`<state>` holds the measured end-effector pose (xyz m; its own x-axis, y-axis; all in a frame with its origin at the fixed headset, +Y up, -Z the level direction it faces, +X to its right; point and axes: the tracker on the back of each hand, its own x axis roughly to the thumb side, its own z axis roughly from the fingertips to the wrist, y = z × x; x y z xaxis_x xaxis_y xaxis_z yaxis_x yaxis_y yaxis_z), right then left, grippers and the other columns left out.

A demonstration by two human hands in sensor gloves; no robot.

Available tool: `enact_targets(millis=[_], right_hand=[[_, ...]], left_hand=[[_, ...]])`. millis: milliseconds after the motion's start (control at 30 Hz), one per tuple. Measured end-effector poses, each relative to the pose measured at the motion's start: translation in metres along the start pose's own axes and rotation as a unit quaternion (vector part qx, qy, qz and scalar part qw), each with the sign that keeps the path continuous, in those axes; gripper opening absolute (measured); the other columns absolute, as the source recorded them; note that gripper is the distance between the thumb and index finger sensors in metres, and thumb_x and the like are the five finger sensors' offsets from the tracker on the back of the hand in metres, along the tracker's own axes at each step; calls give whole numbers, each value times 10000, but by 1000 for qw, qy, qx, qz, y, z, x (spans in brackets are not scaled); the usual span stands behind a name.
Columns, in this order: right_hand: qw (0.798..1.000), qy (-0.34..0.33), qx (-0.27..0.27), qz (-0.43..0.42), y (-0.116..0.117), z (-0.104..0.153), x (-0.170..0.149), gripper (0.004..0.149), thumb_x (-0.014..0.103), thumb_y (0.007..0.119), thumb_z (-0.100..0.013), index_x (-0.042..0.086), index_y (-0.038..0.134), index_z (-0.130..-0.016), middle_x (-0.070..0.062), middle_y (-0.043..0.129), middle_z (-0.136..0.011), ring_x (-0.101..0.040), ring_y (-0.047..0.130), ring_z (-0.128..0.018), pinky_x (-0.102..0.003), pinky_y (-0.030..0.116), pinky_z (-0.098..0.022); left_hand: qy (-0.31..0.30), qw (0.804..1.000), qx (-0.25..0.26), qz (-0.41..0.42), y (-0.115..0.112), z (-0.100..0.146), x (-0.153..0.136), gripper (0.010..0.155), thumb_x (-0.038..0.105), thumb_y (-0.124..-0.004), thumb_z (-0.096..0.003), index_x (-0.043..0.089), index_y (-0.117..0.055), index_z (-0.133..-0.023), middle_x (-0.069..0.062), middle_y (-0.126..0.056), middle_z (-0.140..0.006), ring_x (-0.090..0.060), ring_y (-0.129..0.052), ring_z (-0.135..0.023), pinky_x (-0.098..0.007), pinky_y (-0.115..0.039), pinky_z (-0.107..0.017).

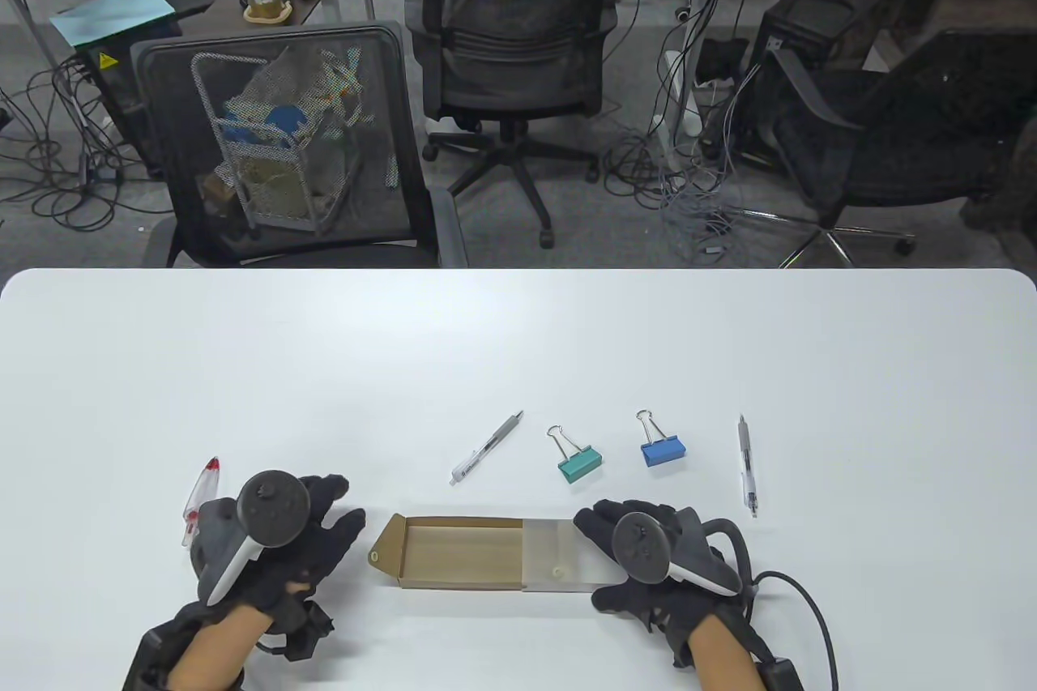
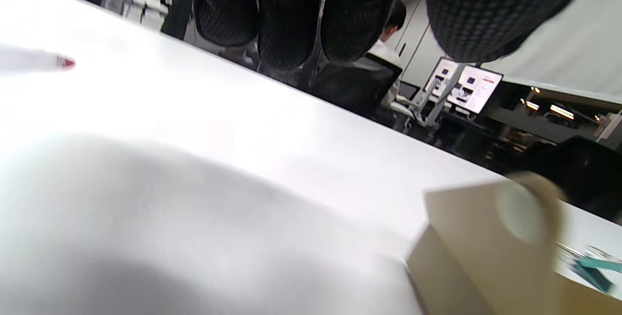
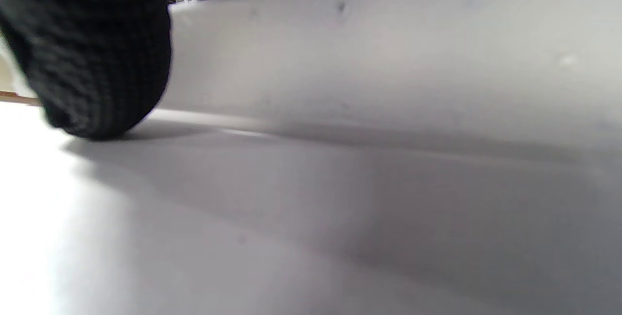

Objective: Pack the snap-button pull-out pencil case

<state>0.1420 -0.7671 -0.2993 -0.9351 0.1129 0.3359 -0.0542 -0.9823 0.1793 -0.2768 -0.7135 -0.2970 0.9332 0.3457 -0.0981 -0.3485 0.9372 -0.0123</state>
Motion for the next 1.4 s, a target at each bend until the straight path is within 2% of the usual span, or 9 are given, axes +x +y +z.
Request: enact_targets(millis=[133, 233, 333, 633, 833, 1000, 1133, 1267, 1400], right_hand=[[1000, -1, 0, -1, 0, 0, 0, 875, 611, 907, -275, 481, 479, -1027, 176, 539, -1153, -216, 617, -1053, -556, 519, -784], [1000, -4, -2, -4, 1, 0, -1, 877, 610, 907, -276, 476, 478, -1030, 167, 537, -1155, -224, 614, -1054, -563, 512, -782], [1000, -4, -3, -4, 1, 0, -1, 878, 610, 907, -276, 472, 480, -1030, 164, 539, -1155, -226, 617, -1052, -565, 513, -780], [1000, -6, 3, -2, -1, 1, 1, 891, 628, 903, -273, 451, 483, -1038, 139, 523, -1168, -255, 599, -1063, -577, 500, -782], [999, 13, -23, -19, -21, -2, 7, 899, 664, 875, -282, 428, 481, -1055, 109, 504, -1187, -286, 571, -1079, -599, 492, -779], [994, 82, -67, -3, -41, -19, 21, 868, 678, 829, -321, 397, 485, -1067, 69, 533, -1186, -285, 611, -1061, -574, 536, -769], [979, 176, -95, 42, -56, -42, 35, 867, 679, 824, -316, 393, 493, -1065, 58, 565, -1181, -280, 645, -1054, -559, 567, -771], [965, 253, -62, 14, -64, -67, 41, 867, 691, 826, -309, 419, 497, -1064, 69, 588, -1184, -266, 653, -1065, -552, 558, -794], [957, 284, -28, 57, -67, -91, 44, 854, 699, 824, -307, 405, 537, -1056, 66, 621, -1170, -272, 678, -1048, -540, 576, -785]], left_hand=[[-17, 997, 33, -66, -5, -5, 3, 814, 625, -830, -357, 441, -526, -1090, 83, -505, -1212, -321, -489, -1180, -634, -314, -852], [-19, 991, 57, -119, -15, -6, 2, 882, 666, -792, -346, 513, -371, -1106, 110, -285, -1249, -302, -258, -1219, -631, -207, -860], [-24, 988, 61, -137, -18, -4, -2, 915, 696, -765, -334, 554, -278, -1096, 136, -181, -1244, -289, -149, -1215, -628, -159, -857], [-26, 989, 72, -130, -18, 3, -8, 920, 699, -768, -329, 542, -290, -1099, 128, -198, -1245, -287, -151, -1216, -631, -152, -856], [-24, 988, 68, -138, -18, 5, -8, 923, 703, -764, -328, 539, -289, -1102, 126, -201, -1246, -288, -149, -1215, -633, -153, -853], [-25, 987, 70, -143, -19, 7, -8, 920, 702, -766, -329, 538, -295, -1102, 124, -208, -1247, -289, -152, -1216, -636, -150, -851], [-20, 987, 67, -146, -19, 7, -9, 923, 702, -766, -327, 538, -293, -1102, 127, -203, -1247, -287, -144, -1215, -635, -142, -851], [-19, 987, 64, -146, -18, 7, -10, 925, 703, -767, -326, 538, -291, -1102, 126, -201, -1247, -286, -140, -1215, -636, -139, -850], [-18, 988, 65, -142, -17, 7, -12, 925, 703, -767, -325, 539, -291, -1101, 127, -202, -1247, -288, -138, -1215, -637, -138, -850]])
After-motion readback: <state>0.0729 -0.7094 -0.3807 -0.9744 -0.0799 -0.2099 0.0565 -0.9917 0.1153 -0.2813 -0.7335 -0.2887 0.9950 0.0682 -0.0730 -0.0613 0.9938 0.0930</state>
